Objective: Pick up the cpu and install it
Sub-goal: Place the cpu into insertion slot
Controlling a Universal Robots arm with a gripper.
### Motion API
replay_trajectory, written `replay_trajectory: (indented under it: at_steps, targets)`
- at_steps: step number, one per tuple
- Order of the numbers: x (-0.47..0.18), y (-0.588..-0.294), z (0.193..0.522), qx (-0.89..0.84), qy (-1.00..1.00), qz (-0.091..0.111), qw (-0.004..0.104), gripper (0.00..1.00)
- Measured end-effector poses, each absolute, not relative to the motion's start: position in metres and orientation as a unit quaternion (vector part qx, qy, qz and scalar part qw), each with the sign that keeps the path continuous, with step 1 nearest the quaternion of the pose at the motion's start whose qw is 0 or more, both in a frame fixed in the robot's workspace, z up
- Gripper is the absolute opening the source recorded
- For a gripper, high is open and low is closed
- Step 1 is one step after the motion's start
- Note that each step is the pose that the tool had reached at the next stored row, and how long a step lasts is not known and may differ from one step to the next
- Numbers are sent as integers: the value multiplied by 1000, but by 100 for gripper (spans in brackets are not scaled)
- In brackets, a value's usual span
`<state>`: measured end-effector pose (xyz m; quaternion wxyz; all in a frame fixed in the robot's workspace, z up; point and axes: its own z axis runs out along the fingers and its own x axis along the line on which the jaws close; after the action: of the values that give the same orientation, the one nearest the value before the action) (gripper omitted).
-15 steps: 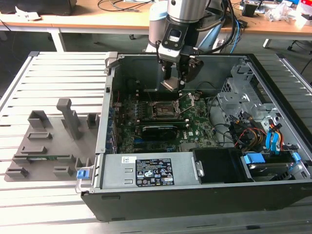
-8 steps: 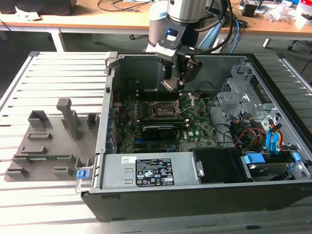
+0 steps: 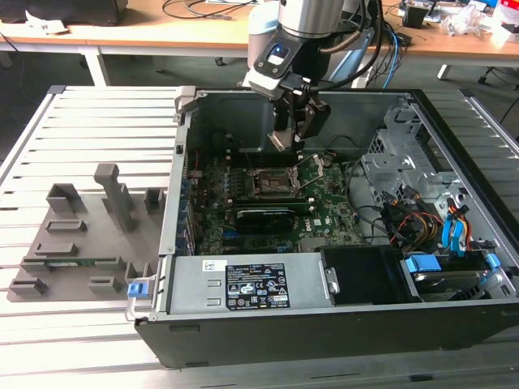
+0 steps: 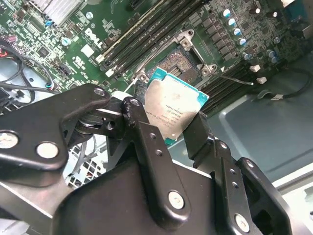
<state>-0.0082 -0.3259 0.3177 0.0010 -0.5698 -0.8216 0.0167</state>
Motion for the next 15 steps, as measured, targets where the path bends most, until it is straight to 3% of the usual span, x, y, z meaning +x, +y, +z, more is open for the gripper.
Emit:
replay_trajectory:
  at_steps: [15]
  targets:
    - [-8, -326, 318, -625, -780, 17, 2, 55]
